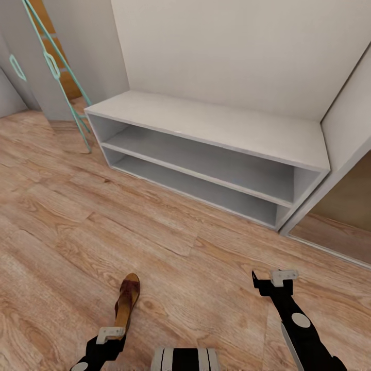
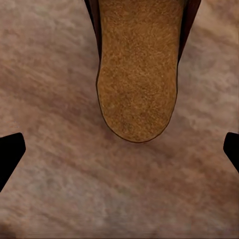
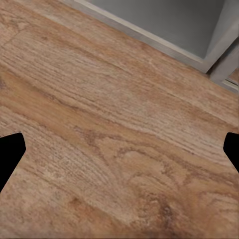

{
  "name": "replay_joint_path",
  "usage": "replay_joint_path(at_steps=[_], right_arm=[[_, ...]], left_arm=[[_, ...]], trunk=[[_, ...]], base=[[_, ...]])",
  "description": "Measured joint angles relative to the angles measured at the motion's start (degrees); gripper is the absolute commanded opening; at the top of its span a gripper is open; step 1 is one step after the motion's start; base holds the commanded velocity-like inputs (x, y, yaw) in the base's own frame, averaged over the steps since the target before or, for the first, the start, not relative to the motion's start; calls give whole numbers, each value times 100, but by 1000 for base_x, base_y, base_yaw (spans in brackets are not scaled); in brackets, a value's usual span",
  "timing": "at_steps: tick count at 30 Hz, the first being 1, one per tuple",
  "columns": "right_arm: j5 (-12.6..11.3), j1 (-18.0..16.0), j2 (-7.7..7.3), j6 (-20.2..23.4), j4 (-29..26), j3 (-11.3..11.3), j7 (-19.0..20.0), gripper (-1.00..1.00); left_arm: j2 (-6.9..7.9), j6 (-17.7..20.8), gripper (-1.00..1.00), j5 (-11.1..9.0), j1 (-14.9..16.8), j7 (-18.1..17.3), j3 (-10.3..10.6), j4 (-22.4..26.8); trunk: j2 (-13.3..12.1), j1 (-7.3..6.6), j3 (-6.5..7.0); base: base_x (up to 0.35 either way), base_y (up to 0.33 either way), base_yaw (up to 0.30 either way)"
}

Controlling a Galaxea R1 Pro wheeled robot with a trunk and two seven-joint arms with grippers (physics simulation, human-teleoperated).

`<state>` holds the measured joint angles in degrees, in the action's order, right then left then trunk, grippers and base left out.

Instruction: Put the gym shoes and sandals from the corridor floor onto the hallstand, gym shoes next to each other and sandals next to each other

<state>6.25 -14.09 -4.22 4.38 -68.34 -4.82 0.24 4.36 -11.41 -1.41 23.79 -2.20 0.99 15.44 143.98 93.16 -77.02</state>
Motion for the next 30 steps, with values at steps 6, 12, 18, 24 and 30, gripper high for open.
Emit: replay_joint_path(at_steps=[6, 12, 18, 24, 30], right_arm=[[0, 2, 0, 0, -30, 1, -5, 100], [0, 3, 0, 0, -36, 1, -6, 100], [0, 1, 0, 0, -37, 1, -7, 100], [0, 2, 0, 0, -38, 1, -8, 100], [0, 3, 0, 0, -38, 1, -8, 100]], left_arm=[[-23, -222, 100, 209, 66, -12, 119, 28], [-35, -272, 100, 323, 199, -17, 166, 35], [-30, -264, 100, 359, 383, -18, 178, 23], [-22, -274, 100, 367, 439, -18, 181, 18], [-19, -290, 100, 371, 459, -19, 181, 16]], trunk=[[0, 0, -5], [0, 0, -6], [5, 10, -94], [13, 26, -241], [21, 41, -414]], base=[[0, 0, 3], [0, 0, 0], [0, 0, 0], [0, 0, 0], [0, 0, 0]])
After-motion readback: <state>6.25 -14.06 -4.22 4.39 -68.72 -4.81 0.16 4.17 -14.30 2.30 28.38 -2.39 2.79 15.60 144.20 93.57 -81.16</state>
